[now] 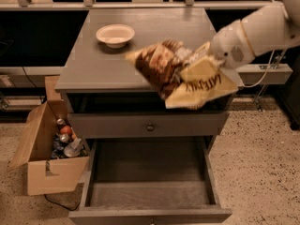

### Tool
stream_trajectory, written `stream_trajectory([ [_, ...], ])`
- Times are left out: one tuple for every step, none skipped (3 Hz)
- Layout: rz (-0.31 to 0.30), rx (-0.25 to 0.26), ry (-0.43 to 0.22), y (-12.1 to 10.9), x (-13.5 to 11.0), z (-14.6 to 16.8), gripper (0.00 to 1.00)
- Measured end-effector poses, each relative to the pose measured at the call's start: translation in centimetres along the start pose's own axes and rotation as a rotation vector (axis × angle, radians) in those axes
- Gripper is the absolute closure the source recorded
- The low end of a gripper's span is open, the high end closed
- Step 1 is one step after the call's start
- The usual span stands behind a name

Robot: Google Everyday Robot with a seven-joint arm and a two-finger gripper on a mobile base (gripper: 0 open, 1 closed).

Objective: Place brown chip bag into middle drawer

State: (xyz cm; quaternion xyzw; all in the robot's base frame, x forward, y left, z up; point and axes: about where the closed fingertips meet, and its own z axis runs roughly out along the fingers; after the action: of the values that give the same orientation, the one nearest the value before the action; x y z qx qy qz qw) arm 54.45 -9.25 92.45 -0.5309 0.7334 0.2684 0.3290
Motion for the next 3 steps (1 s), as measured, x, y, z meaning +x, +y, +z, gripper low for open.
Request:
stream_trajectory([
  [-0.044, -0.096, 0.073, 4.1, 3.5, 2.6, 1.00],
  [-0.076, -0.174, 0.096, 7.9, 6.8, 5.6, 1.00],
  [-0.094, -0.262, 0.102, 12.0, 9.7, 9.4, 1.00],
])
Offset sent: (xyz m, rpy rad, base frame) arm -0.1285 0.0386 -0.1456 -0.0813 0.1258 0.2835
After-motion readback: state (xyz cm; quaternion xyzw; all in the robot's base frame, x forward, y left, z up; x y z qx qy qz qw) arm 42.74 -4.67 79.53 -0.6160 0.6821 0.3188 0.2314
